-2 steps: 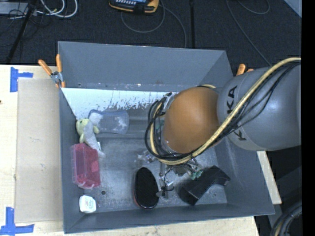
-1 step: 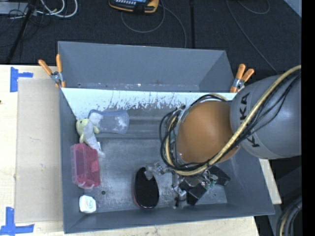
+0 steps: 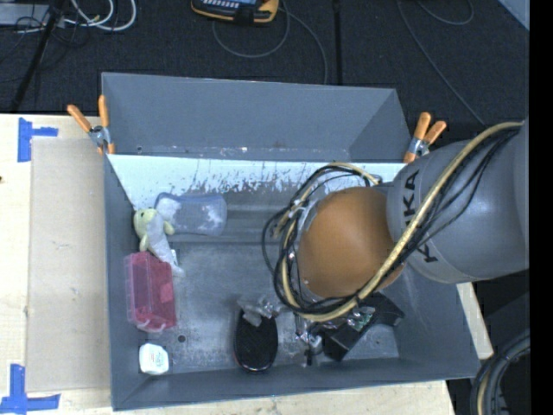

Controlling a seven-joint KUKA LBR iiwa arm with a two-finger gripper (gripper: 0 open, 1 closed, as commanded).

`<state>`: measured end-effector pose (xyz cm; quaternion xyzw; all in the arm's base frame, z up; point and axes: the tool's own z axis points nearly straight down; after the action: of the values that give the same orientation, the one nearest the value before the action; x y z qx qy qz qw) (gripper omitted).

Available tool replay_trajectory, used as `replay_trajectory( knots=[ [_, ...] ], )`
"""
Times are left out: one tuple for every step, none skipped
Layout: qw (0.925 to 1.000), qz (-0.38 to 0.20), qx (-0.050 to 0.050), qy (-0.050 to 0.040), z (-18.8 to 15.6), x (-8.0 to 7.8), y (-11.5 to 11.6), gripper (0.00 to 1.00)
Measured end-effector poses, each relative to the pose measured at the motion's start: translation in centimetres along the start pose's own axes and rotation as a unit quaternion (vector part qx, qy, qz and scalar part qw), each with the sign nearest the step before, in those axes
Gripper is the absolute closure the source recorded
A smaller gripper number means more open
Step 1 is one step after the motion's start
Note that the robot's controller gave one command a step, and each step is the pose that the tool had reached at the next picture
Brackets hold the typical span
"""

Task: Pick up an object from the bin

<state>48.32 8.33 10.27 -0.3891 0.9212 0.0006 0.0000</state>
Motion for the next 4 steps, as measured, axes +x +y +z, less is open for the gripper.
replay_trajectory(
  knots=[
    [0.9937, -0.112, 0.003, -0.0048, 2.9, -0.9, 0.6, 1.0],
    [0.9938, -0.111, 0.003, -0.0049, 2.9, -0.9, 0.6, 1.0],
    [0.9938, -0.111, 0.003, -0.0047, 2.6, -0.9, 0.6, 1.0],
    [0.9939, -0.11, 0.003, -0.0049, 1.7, -0.9, 0.6, 1.0]
  ],
)
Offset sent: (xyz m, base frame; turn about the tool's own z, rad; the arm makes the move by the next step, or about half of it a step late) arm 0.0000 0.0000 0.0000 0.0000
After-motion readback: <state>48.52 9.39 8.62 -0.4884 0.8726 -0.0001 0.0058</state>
